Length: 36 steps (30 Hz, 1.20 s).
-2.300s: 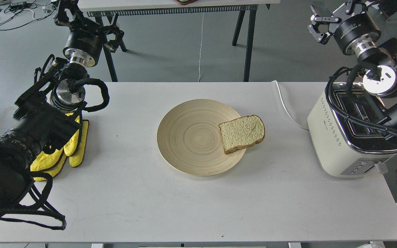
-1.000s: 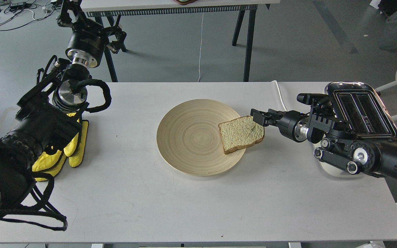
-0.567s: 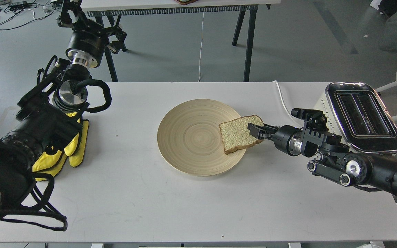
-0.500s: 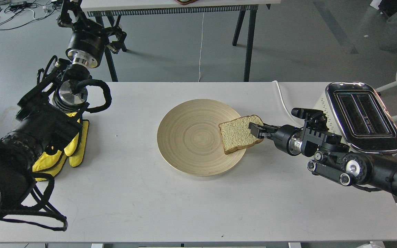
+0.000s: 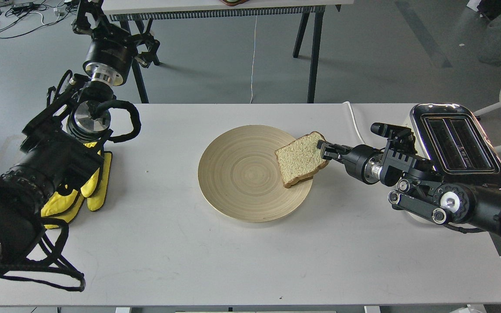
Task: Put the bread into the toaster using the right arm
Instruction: 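Lift the bread slice and carry it above the toaster, then lower the bread slice into the toaster slot with the right gripper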
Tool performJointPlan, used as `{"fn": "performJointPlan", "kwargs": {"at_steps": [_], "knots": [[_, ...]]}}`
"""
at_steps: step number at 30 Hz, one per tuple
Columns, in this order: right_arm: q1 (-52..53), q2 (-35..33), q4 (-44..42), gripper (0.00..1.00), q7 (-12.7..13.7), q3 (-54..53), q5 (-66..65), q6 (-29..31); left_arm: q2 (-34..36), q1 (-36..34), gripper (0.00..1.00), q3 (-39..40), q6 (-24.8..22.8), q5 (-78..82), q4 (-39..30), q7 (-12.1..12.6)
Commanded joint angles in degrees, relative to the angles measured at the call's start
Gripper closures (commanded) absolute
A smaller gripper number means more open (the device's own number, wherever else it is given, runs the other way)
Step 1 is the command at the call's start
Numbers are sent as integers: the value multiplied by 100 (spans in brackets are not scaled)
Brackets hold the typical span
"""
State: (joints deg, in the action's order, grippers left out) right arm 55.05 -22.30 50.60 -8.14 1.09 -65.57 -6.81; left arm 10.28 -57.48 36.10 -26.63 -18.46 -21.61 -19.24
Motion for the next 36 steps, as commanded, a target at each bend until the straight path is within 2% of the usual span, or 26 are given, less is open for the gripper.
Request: {"fn": "performJointPlan", "kwargs": {"at_steps": [1,10,15,18,23,36], "knots": [[488,-695,598,94,67,-3,-8,31,0,0,0,2,0,0,-1,-1],[1604,-3041,1926,94,67,155,-446,303,-8,0,0,2,9,0,-1,-1],[1702,-4140,2287,94,93,146,-1474,567,-8,0,0,2,9,0,-1,-1],[1684,-4581,2392,94,119,146,-1731,611,-8,0,0,2,9,0,-9,-1],[1439,-4951,2454,94,146,173,-2011,620,-8,0,0,2,9,0,-1,-1],[1192,-4960,2577,94,181,146,-1995,611,-17,0,0,2,17,0,-18,-1]]}}
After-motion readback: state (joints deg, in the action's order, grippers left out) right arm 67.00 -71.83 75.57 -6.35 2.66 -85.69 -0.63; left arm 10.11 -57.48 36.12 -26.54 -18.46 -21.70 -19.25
